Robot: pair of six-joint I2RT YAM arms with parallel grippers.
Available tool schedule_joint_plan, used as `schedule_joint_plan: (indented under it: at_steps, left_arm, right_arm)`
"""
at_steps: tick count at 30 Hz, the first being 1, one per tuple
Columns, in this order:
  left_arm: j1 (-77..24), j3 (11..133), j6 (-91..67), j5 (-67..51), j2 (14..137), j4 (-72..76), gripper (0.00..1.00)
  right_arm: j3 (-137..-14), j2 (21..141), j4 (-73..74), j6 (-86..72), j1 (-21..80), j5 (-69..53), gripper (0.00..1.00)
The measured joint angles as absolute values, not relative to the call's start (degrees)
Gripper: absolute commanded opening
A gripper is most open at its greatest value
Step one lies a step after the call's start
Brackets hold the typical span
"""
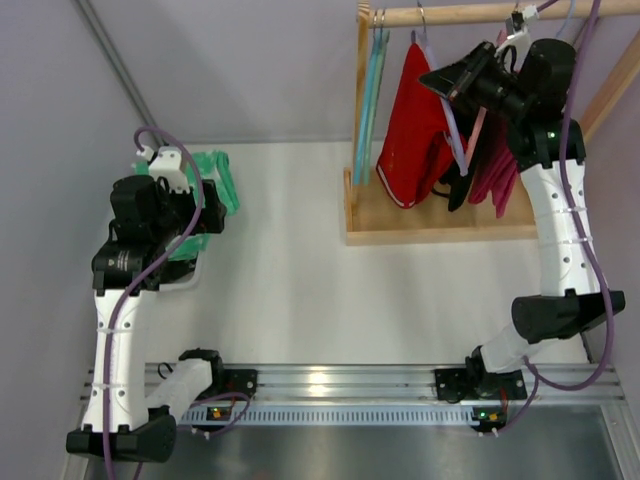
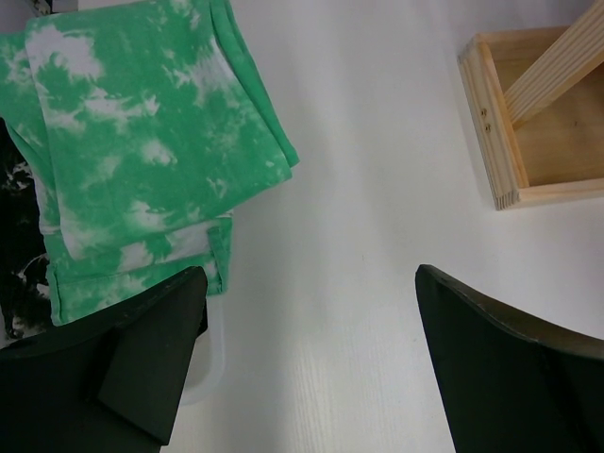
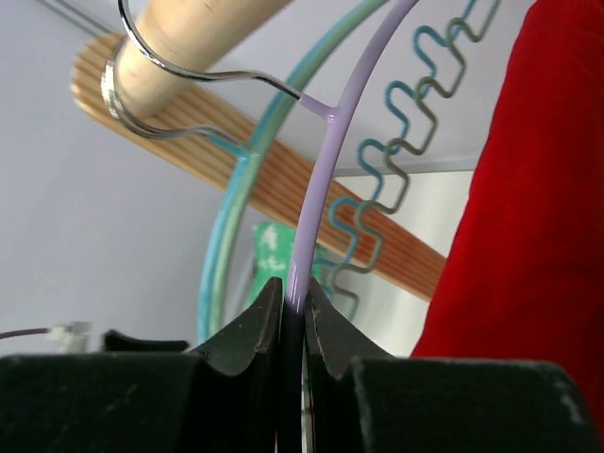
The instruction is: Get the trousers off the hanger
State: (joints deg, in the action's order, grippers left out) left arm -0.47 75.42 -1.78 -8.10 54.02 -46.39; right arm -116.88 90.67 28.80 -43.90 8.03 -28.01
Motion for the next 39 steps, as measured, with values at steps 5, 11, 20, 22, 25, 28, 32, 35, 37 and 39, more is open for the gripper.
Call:
schedule_joint_plan:
  at_steps: [5,11,20,22,25,28,32,35,37,39]
  left_arm:
    - [-0.47,75.44,-2.92,-8.27,54.72,-45.89,0.99]
    - [-0.47,75.61,-3.90,-8.34,55.31,-45.23,0.99]
    - [-0.47,75.70,-4.64,-8.51,55.40,-41.12,0.98]
    - [-0.47,75.70,-4.64,-8.62,55.40,-39.48,0.99]
    - [-0.47,75.70,-4.62,-9.28,55.40,-36.99,0.98]
    - [-0.47,75.68,-4.62,-10.02,55.40,-33.87,0.99]
    - [-0.47,75.68,-4.12,-12.80,55.40,-29.91,0.99]
    - [-0.47,75.68,-2.87,-16.91,55.40,-27.83,0.99]
    - [-0.49,75.48,-2.81,-19.20,55.18,-26.55,0.98]
    - [-0.47,74.52,-2.76,-21.54,54.22,-25.12,0.99]
  right_arm:
    - [-116.88,91.09,22.81,-53.17,4.75,-35.27,0.00]
    - [-116.03,91.24,15.70,-61.45,1.87,-39.64,0.00]
    - [-110.48,88.33,10.04,-70.28,1.15,-40.75,0.00]
    - [-107.90,86.32,8.93,-71.53,1.06,-41.06,0.00]
    - [-102.59,82.11,6.39,-73.01,0.99,-41.89,0.00]
    - [-97.06,77.52,4.32,-74.19,0.99,-43.11,0.00]
    - [-90.48,72.14,2.50,-74.94,0.99,-44.91,0.00]
    - [-86.21,68.75,2.74,-74.76,0.99,-45.25,0.00]
    - [-83.20,66.24,3.07,-74.56,0.97,-45.12,0.00]
    - [-78.85,62.67,3.11,-74.41,0.95,-44.60,0.00]
